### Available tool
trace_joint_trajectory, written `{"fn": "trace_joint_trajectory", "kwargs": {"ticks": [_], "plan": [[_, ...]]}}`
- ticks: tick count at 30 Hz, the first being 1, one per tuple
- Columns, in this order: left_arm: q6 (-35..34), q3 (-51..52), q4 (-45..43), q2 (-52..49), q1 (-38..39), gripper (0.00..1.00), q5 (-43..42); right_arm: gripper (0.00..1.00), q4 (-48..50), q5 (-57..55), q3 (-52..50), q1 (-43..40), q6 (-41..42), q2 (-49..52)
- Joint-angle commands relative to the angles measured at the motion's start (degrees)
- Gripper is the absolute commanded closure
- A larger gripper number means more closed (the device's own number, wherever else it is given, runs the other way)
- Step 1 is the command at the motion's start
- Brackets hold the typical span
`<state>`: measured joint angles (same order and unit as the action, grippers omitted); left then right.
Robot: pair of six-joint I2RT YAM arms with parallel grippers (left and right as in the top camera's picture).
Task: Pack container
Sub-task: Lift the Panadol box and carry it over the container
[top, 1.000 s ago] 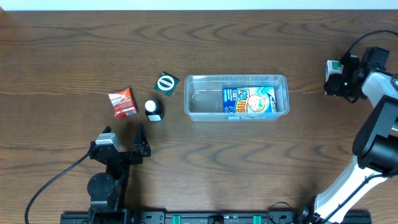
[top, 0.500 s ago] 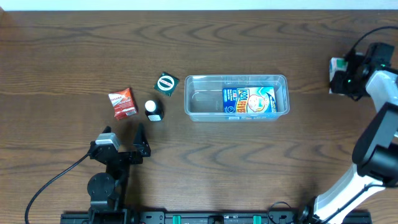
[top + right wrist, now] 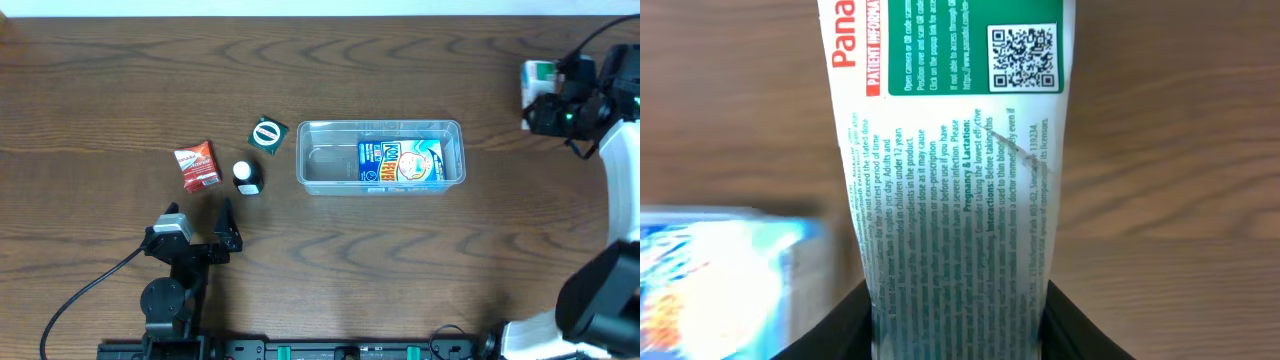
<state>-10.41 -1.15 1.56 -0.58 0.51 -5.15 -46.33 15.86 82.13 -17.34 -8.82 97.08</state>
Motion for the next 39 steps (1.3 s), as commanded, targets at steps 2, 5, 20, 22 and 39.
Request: {"fn": "trace_joint_trajectory", "kwargs": {"ticks": [2, 5, 20, 22, 39], "plan": [[0.76, 0.92, 2.05, 0.24, -0.24, 0.02, -0.39, 0.66, -5.22, 5.07, 1.16, 4.98, -2.03, -4.98], [0.76, 0.92, 2.05, 0.24, -0.24, 0.02, -0.39, 0.65, -9.77, 6.27, 1.16, 8.5, -5.05, -6.45], [0.76, 0.92, 2.05, 0.24, -0.24, 0.02, -0.39, 0.63, -15.17, 1.22, 1.11, 25.86, -24.63, -6.75], [0.76, 0.92, 2.05, 0.24, -0.24, 0.02, -0.39, 0.63, -15.17, 0.39, 1.11, 26.71, -26.25, -6.73], [0.76, 0.92, 2.05, 0.24, -0.24, 0.02, -0.39, 0.63, -12.81, 0.46, 1.01, 27.17, -34.16, -3.85]]}}
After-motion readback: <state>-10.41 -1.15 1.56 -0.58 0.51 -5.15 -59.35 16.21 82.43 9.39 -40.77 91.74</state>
